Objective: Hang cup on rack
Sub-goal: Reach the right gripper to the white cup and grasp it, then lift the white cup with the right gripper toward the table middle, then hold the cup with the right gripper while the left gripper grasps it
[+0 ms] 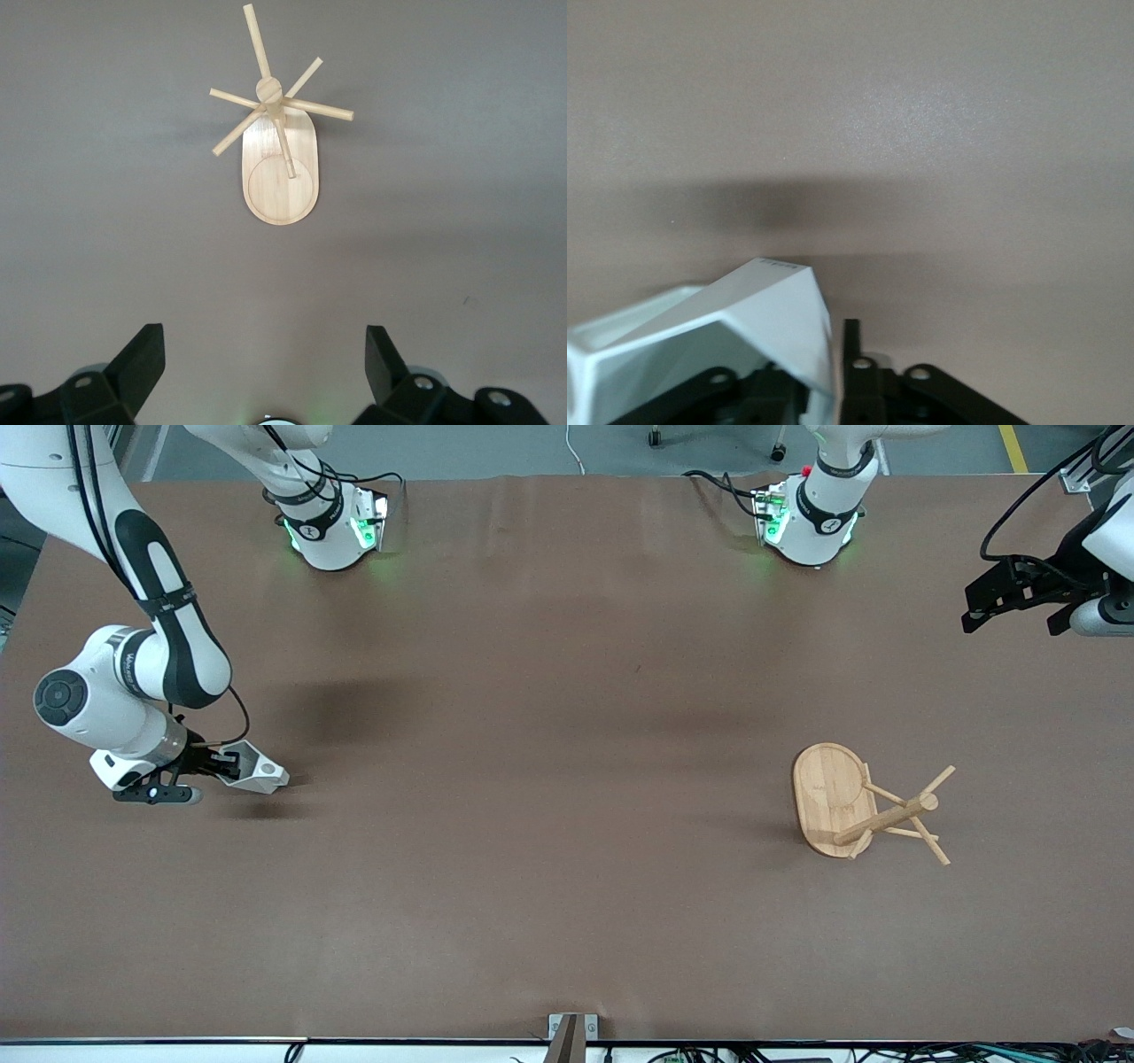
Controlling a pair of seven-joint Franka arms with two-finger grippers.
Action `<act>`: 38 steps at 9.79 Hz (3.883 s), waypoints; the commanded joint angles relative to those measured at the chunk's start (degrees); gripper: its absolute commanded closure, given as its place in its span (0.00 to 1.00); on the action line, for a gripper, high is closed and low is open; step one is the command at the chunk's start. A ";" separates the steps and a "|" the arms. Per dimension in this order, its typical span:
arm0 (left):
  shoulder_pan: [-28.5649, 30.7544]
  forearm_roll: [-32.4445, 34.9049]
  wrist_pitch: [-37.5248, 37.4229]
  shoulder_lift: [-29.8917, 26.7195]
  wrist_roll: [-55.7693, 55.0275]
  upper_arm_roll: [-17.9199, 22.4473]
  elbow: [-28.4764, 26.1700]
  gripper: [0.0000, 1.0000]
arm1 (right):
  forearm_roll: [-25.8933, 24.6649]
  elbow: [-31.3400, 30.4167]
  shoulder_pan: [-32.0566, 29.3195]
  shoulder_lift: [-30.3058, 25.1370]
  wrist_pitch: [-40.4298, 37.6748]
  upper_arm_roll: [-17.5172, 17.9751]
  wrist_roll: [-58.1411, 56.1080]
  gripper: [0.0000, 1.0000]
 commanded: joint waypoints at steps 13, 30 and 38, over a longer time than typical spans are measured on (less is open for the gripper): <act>0.01 3.49 -0.50 1.83 14.93 -1.58 1.53 0.00 | 60.81 11.82 4.79 -3.72 -20.83 23.12 -10.24 0.99; -0.43 -22.10 5.09 12.18 44.22 -23.82 -0.67 0.00 | 103.96 11.12 15.16 -2.76 -16.87 36.33 -31.24 0.99; -0.52 -17.70 9.25 15.18 39.45 -31.73 -2.15 0.00 | 105.72 10.77 15.61 -2.76 -16.43 37.73 -31.33 0.99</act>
